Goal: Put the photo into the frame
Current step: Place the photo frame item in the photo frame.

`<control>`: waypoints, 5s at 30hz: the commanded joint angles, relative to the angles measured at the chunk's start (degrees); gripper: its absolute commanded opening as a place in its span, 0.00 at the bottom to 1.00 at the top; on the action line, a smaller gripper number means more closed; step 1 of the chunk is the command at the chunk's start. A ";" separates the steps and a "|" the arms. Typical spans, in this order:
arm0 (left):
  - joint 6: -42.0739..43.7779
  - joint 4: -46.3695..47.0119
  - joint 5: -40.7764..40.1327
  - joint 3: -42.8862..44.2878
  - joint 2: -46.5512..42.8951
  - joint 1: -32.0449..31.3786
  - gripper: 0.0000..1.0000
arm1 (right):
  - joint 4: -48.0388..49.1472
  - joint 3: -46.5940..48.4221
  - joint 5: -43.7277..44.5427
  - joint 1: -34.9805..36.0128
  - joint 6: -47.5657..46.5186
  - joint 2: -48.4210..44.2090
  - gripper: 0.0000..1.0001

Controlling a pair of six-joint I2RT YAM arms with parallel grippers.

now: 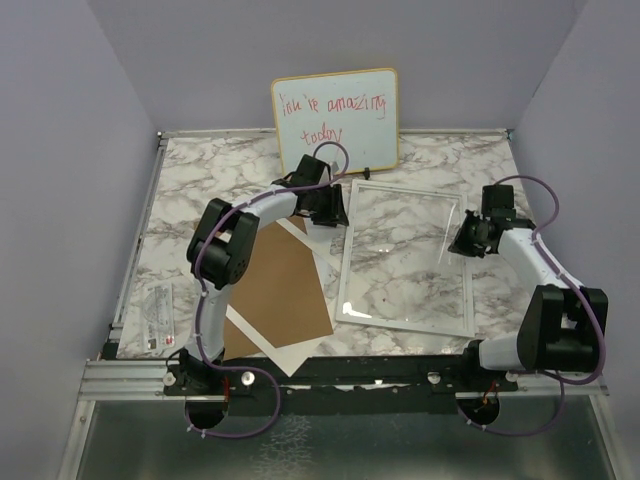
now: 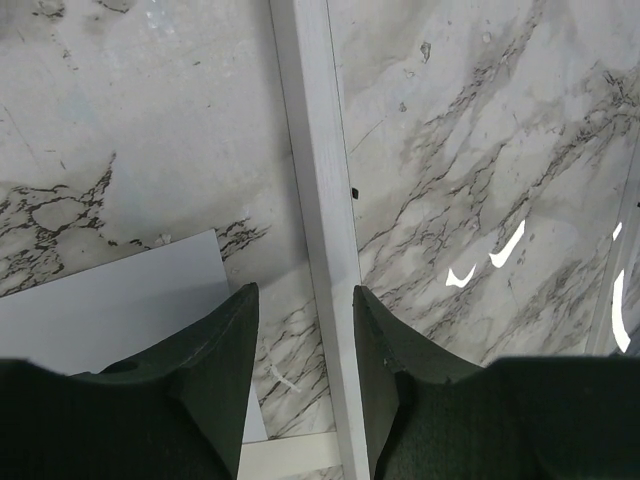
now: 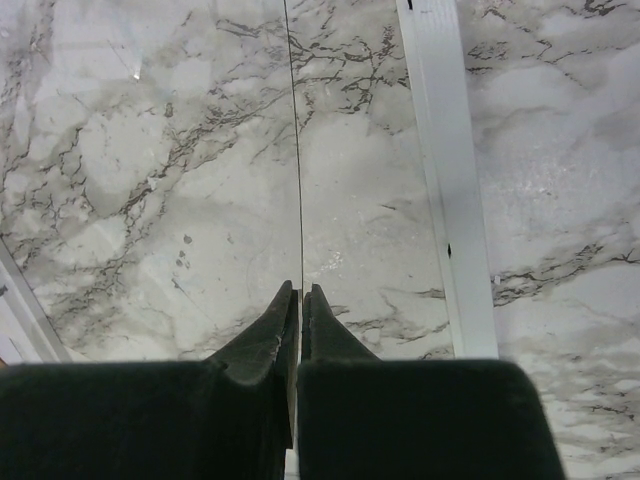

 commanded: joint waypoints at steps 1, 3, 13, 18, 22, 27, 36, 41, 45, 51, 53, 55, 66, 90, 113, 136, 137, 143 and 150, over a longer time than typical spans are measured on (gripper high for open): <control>0.83 -0.17 -0.90 1.76 1.63 -0.32 0.43 | -2.56 -0.98 -0.06 -0.14 0.33 0.86 0.01; 0.87 -0.27 -0.90 1.83 1.67 -0.36 0.43 | -2.65 -1.07 0.25 -0.17 0.26 0.83 0.01; 1.35 -0.71 -0.68 2.45 2.87 -0.40 0.40 | 0.28 -1.58 0.80 -0.17 -1.43 0.96 0.01; 1.61 -1.04 -0.68 2.54 3.09 -0.40 0.40 | 1.63 -2.05 0.52 -0.10 -1.47 1.60 0.01; 1.62 -1.11 -0.66 2.45 3.19 -0.40 0.40 | 0.83 -1.99 3.02 -0.10 -2.17 1.81 0.01; 1.71 -1.18 -0.60 2.54 3.47 -0.40 0.39 | 0.27 -1.88 4.54 -0.11 -2.16 2.19 0.01; 1.64 -1.44 -0.28 2.63 4.07 -0.40 0.37 | -0.46 -2.78 5.90 -0.15 -1.09 1.76 0.01; 1.62 -1.49 -0.46 2.41 4.15 -0.40 0.36 | -0.28 -3.27 5.86 -0.14 -0.57 1.01 0.01; 1.78 -1.52 -0.46 2.15 4.15 -0.40 0.36 | 0.63 -3.00 4.48 -0.10 -1.73 1.74 0.01; 1.84 -1.61 -0.02 1.93 4.23 -0.40 0.36 | 2.94 -2.93 -3.00 -0.14 -3.78 2.78 0.03; 1.72 -1.55 0.26 2.09 4.31 -0.40 0.36 | 3.16 -2.95 -5.80 -0.14 -4.33 3.08 0.04; 1.71 -1.52 0.54 2.25 4.54 -0.40 0.36 | 2.93 -2.96 -6.70 -0.14 -4.75 3.30 0.05; 1.31 -1.56 -0.20 3.13 5.19 -0.40 0.36 | -2.80 -0.79 -1.96 -0.18 -4.04 5.50 0.06; 2.67 -2.38 -5.77 4.47 6.95 -0.40 0.25 | -10.70 3.76 -6.73 -0.18 -6.17 6.64 0.05; 1.55 -4.35 -11.51 4.89 8.28 -0.40 0.10 | -11.22 3.99 -7.22 -0.14 -3.11 9.64 0.30; 2.46 -4.70 -11.38 6.45 9.38 -0.40 0.11 | -12.22 5.18 -7.40 -0.16 -7.00 11.13 0.10; 2.68 -4.75 -11.40 6.59 9.36 -0.40 0.11 | -12.39 5.53 -7.67 -0.19 -7.28 10.81 0.09; 4.63 -4.51 -14.19 7.41 9.92 -0.40 0.10 | -13.01 6.81 -15.26 -0.12 -7.57 9.61 0.04; 7.83 -4.60 -20.74 5.82 9.60 -0.11 0.03 | -14.14 8.21 -22.24 -0.11 -6.24 9.31 0.01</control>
